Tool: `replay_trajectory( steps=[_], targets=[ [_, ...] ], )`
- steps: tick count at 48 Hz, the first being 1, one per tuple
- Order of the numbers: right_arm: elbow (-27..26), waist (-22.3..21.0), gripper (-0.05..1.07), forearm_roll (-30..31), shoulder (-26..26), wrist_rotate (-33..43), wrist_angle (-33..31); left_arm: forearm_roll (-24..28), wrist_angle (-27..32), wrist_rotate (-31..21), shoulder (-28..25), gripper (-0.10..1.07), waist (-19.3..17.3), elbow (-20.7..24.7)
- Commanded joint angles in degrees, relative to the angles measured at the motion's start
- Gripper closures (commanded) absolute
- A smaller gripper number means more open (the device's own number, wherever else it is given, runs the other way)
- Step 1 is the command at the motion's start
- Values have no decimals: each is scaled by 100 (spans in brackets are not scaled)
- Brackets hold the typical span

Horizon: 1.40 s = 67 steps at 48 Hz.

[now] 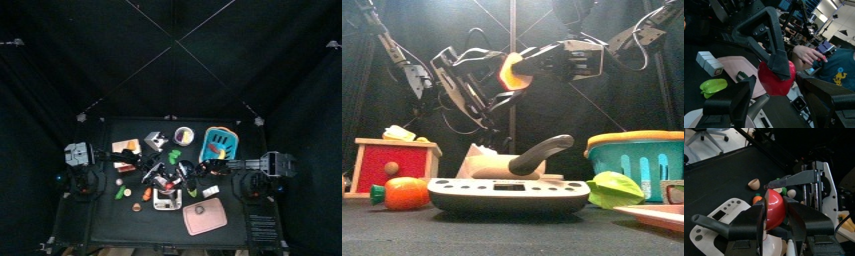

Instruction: Hand over apple half

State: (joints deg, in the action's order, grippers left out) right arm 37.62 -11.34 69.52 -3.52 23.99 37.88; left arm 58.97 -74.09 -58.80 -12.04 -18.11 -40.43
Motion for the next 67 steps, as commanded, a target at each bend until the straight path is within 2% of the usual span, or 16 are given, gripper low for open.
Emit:
replay_trajectory(
  steps=[1,19,34,56,67],
  targets=[
    [-141,-26,61,-9,-229,0,18,-9,-44,18,105,1,9,105],
    [-132,-26,61,-9,-229,0,18,141,-53,9,62,2,9,290],
    [-123,-26,62,-18,-229,-9,18,255,-62,-9,62,3,18,264],
    [-149,-26,61,0,-229,-9,18,431,-448,-18,-44,3,9,308],
    [-149,-26,62,0,-229,-9,18,422,-448,-70,-105,3,0,404]
  ],
)
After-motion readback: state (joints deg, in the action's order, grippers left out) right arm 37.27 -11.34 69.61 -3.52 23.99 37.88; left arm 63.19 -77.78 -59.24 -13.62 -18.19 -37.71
